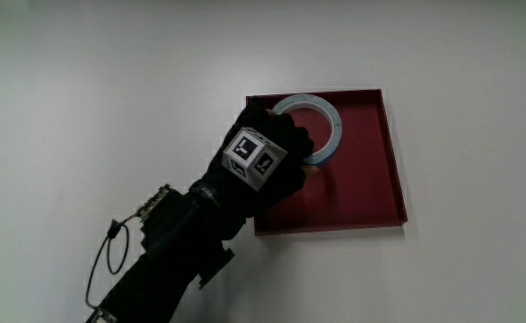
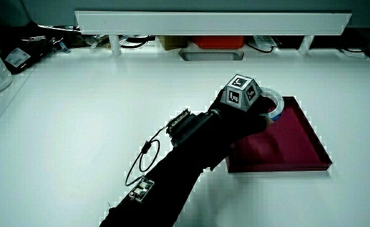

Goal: Place blue tape

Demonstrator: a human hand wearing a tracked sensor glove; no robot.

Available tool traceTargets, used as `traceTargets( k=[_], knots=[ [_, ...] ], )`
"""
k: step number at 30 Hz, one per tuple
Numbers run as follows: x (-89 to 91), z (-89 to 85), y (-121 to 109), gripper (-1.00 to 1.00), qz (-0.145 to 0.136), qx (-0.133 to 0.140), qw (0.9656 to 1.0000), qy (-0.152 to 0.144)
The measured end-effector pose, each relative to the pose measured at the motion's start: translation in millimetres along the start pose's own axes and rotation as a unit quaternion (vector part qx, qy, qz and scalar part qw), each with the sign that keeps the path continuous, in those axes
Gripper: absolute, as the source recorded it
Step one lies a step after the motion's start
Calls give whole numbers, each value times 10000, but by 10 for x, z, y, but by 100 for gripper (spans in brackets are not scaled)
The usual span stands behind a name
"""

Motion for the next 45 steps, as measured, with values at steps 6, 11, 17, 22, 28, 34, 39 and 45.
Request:
traceTargets(
  k=[6,11,17,22,28,34,39,45],
  knots=[
    [1,-300,69,0,85,-301,9994,-119],
    [-40,-555,107,0,198,-420,9985,-279],
    [-62,-758,162,0,358,-736,9964,-220],
    [-48,-819,175,0,351,-839,9958,-104],
    [-23,-844,208,-3,388,-1089,9933,56],
    [-31,-895,217,-21,328,-1046,9939,95],
    [-35,-879,216,-35,323,-1024,9942,67],
    [-18,-846,204,-53,402,-1100,9931,18]
  ],
)
